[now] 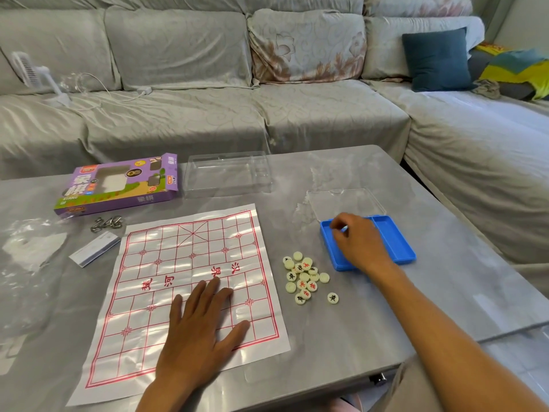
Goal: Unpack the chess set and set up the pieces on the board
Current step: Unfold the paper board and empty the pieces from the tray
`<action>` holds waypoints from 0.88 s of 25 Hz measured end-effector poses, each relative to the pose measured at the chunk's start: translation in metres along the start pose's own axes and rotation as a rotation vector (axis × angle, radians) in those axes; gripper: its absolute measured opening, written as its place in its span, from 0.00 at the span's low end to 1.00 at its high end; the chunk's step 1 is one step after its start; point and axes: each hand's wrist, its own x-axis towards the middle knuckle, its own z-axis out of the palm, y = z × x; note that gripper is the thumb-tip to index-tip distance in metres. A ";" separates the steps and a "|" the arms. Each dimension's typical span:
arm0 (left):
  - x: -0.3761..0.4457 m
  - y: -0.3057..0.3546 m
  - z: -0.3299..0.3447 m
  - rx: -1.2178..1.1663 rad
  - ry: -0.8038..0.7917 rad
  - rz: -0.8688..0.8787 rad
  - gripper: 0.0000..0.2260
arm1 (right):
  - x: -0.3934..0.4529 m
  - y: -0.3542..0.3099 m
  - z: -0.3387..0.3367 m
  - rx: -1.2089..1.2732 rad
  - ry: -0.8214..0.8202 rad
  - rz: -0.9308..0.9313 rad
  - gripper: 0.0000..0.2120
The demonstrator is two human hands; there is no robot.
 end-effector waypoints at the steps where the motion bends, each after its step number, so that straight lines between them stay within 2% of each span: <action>1: 0.000 0.000 0.000 -0.001 -0.002 -0.001 0.34 | 0.007 0.015 -0.003 -0.047 0.055 0.056 0.08; 3: 0.000 0.000 -0.001 0.007 -0.001 -0.008 0.36 | 0.017 0.040 -0.005 -0.127 -0.002 0.120 0.14; 6: 0.001 0.002 -0.003 -0.006 0.009 -0.020 0.38 | 0.018 0.054 0.001 -0.161 -0.150 0.074 0.15; 10: 0.001 0.004 -0.004 -0.002 -0.003 -0.019 0.39 | 0.021 0.057 0.001 -0.190 -0.054 0.033 0.11; 13: 0.000 0.003 -0.003 -0.003 0.004 -0.016 0.37 | 0.021 0.055 0.003 -0.195 -0.120 0.049 0.15; 17: 0.000 0.002 -0.002 0.000 0.000 -0.009 0.36 | 0.022 0.058 0.006 -0.175 -0.069 0.063 0.07; 20: 0.001 0.002 0.000 0.019 -0.005 0.000 0.34 | 0.022 0.061 0.003 -0.160 -0.045 0.128 0.06; 22: 0.001 0.001 0.001 0.026 0.000 0.001 0.33 | 0.022 0.061 0.001 -0.211 -0.090 0.170 0.08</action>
